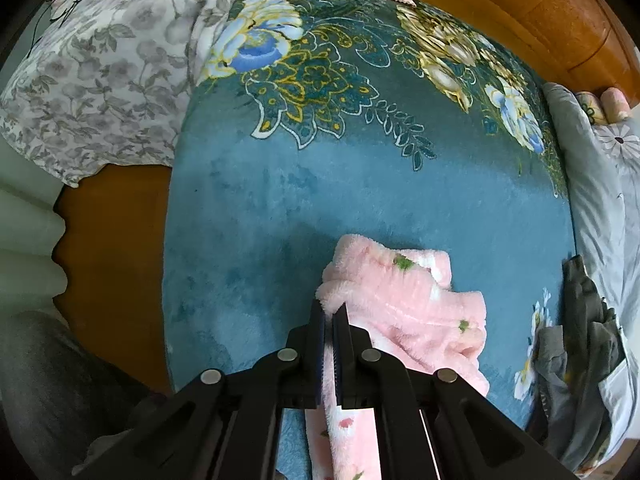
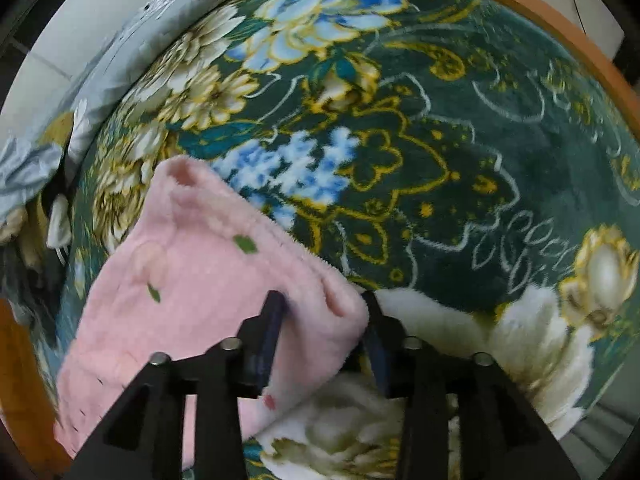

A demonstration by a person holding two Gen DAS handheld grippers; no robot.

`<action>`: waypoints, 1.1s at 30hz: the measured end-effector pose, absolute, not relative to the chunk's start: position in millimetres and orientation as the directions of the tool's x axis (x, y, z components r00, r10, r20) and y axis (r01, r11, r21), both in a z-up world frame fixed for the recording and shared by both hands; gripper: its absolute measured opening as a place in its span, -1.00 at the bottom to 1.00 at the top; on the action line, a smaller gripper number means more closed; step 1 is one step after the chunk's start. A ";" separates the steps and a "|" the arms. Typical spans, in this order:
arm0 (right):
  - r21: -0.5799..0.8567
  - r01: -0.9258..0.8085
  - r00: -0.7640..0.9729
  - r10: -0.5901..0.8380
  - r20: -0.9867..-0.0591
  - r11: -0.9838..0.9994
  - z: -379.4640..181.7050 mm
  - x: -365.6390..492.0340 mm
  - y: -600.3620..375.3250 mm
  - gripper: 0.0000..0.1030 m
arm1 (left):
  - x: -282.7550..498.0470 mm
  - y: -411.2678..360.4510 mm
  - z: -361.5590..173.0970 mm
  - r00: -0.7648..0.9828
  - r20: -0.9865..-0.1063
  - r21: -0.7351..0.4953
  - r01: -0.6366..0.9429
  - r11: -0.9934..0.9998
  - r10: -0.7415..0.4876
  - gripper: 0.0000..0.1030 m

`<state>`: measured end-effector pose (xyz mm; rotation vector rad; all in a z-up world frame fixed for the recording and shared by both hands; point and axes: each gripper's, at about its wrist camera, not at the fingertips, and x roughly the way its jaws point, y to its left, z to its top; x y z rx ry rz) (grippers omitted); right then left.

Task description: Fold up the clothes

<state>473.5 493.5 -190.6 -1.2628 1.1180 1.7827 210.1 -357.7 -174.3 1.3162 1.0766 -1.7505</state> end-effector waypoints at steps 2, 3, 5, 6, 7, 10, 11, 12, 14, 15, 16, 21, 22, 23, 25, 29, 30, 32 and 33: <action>0.295 -0.883 -0.335 0.050 -0.941 -0.366 -194.5 477.6 496.0 -0.14 | 209.8 -358.6 -176.9 -0.246 -0.969 -0.214 0.884 -0.415 -0.024 -0.92; 0.306 -0.886 -0.344 0.051 -0.938 -0.347 -194.8 478.4 496.4 -0.10 | 209.5 -359.4 -178.5 -0.245 -0.969 -0.220 0.884 -0.412 -0.009 -0.89; 0.307 -0.894 -0.342 0.052 -0.938 -0.325 -193.9 477.3 497.1 -0.16 | 207.1 -363.4 -184.9 -0.260 -0.964 -0.261 0.874 -0.409 0.058 -0.86; 0.299 -0.898 -0.332 0.052 -0.942 -0.322 -192.9 475.5 497.6 -0.37 | 206.0 -365.4 -188.1 -0.267 -0.959 -0.281 0.869 -0.407 0.091 -0.86; 0.285 -0.900 -0.318 0.049 -0.947 -0.330 -192.2 472.5 498.2 -0.53 | 205.0 -367.9 -191.7 -0.274 -0.953 -0.303 0.864 -0.402 0.129 -0.86; 0.258 -0.901 -0.290 0.044 -0.956 -0.350 -191.7 465.3 499.0 -0.56 | 208.3 -382.8 -200.8 -0.285 -0.933 -0.348 0.870 -0.349 0.219 -0.80; 0.253 -0.900 -0.286 0.041 -0.957 -0.355 -192.0 464.7 498.8 -0.56 | 209.4 -389.1 -202.3 -0.303 -0.924 -0.369 0.868 -0.333 0.234 -0.72; 0.257 -0.900 -0.288 0.037 -0.957 -0.353 -192.5 466.2 498.7 -0.56 | 210.2 -394.7 -203.6 -0.315 -0.917 -0.384 0.864 -0.324 0.246 -0.61; 0.267 -0.900 -0.293 0.025 -0.956 -0.345 -193.9 469.9 499.3 -0.56 | 209.3 -399.6 -204.8 -0.317 -0.915 -0.389 0.858 -0.336 0.251 -0.24; 0.270 -0.902 -0.293 0.018 -0.956 -0.338 -194.7 471.1 500.1 -0.56 | 207.5 -399.8 -205.5 -0.320 -0.912 -0.397 0.849 -0.348 0.258 0.10; 0.270 -0.904 -0.290 0.013 -0.957 -0.331 -195.0 471.6 500.7 -0.56 | 205.2 -398.8 -206.1 -0.323 -0.909 -0.404 0.840 -0.363 0.263 0.24; 0.236 -0.919 -0.251 0.008 -0.968 -0.316 -195.1 465.6 501.2 -0.52 | 184.3 -385.1 -216.8 -0.272 -0.922 -0.377 0.794 -0.477 0.277 0.32; 0.229 -0.921 -0.245 0.010 -0.970 -0.314 -194.4 464.8 500.6 -0.52 | 180.1 -382.4 -221.1 -0.252 -0.929 -0.359 0.792 -0.494 0.271 0.32; 0.222 -0.924 -0.238 0.013 -0.971 -0.312 -193.7 464.0 500.0 -0.52 | 176.0 -379.7 -225.4 -0.233 -0.936 -0.341 0.789 -0.511 0.265 0.32; 0.209 -0.928 -0.225 0.018 -0.974 -0.308 -192.3 462.4 498.7 -0.52 | 168.8 -373.1 -232.3 -0.210 -0.945 -0.316 0.784 -0.534 0.252 0.32; 0.182 -0.936 -0.199 0.028 -0.980 -0.300 -189.4 459.1 496.2 -0.58 | 160.6 -363.4 -241.7 -0.232 -0.939 -0.335 0.788 -0.516 0.255 0.14; 0.175 -0.938 -0.193 0.031 -0.981 -0.298 -188.7 458.3 495.6 -0.68 | 159.3 -362.3 -243.2 -0.239 -0.937 -0.340 0.791 -0.509 0.255 -0.07; 0.189 -0.935 -0.212 0.045 -0.976 -0.301 -178.1 453.3 493.9 -0.78 | 156.4 -361.4 -241.0 -0.258 -0.934 -0.350 0.790 -0.503 0.245 -0.46; 0.207 -0.930 -0.234 0.055 -0.971 -0.304 -169.5 449.6 492.9 -0.80 | 154.6 -361.3 -235.8 -0.284 -0.928 -0.369 0.781 -0.504 0.239 -0.60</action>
